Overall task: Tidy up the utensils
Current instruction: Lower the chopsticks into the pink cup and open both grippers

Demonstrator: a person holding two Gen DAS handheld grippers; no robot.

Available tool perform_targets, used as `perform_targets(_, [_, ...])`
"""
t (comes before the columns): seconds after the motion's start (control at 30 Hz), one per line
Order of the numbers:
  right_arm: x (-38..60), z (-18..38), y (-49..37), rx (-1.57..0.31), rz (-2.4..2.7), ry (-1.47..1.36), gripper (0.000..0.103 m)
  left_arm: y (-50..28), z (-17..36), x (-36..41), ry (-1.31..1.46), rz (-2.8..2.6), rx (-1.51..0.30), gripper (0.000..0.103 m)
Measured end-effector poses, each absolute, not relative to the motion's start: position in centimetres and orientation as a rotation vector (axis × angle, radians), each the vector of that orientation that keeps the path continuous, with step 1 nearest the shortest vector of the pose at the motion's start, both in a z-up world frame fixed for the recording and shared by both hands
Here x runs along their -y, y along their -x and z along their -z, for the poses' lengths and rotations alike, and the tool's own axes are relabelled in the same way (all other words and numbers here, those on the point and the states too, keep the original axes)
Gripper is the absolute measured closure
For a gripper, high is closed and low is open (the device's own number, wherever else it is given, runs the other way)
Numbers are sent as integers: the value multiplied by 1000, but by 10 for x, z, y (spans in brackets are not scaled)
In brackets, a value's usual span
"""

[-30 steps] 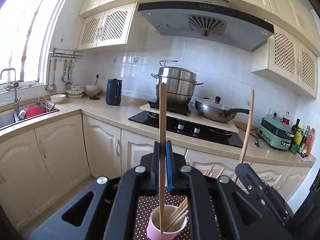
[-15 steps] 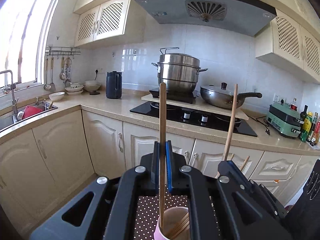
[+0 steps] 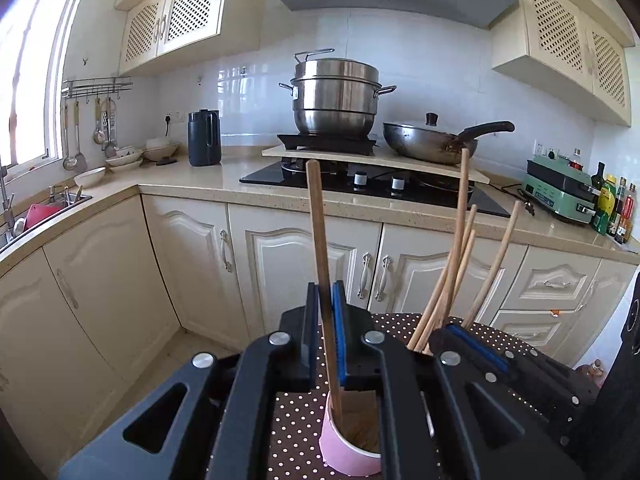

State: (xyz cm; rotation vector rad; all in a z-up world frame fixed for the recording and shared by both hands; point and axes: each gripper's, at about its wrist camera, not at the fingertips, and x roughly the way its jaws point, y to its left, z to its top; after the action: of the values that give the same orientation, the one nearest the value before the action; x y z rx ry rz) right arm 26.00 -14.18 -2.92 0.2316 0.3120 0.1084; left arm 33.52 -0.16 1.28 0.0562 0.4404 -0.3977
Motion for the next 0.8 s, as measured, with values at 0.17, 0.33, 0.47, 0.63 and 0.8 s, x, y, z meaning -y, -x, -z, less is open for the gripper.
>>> perform_targets(0.17, [140, 34, -252, -352, -119, -209, 96, -333, -3, 1, -88, 430, -462, 81])
perform_targets(0.33, [144, 34, -242, -379, -133, -227, 95, -327, 4, -4, -93, 432, -458, 76])
perform_targets(0.47, [144, 34, -232, -392, -113, -198, 95, -317, 6, -10, -85, 446, -455, 76])
perform_targets(0.63, [151, 33, -219, -404, -81, -229, 91, -304, 8, -15, -85, 449, -447, 75])
perform_targets(0.8, [156, 29, -196, -353, -30, -245, 32, -289, 14, -18, -89, 464, -459, 72])
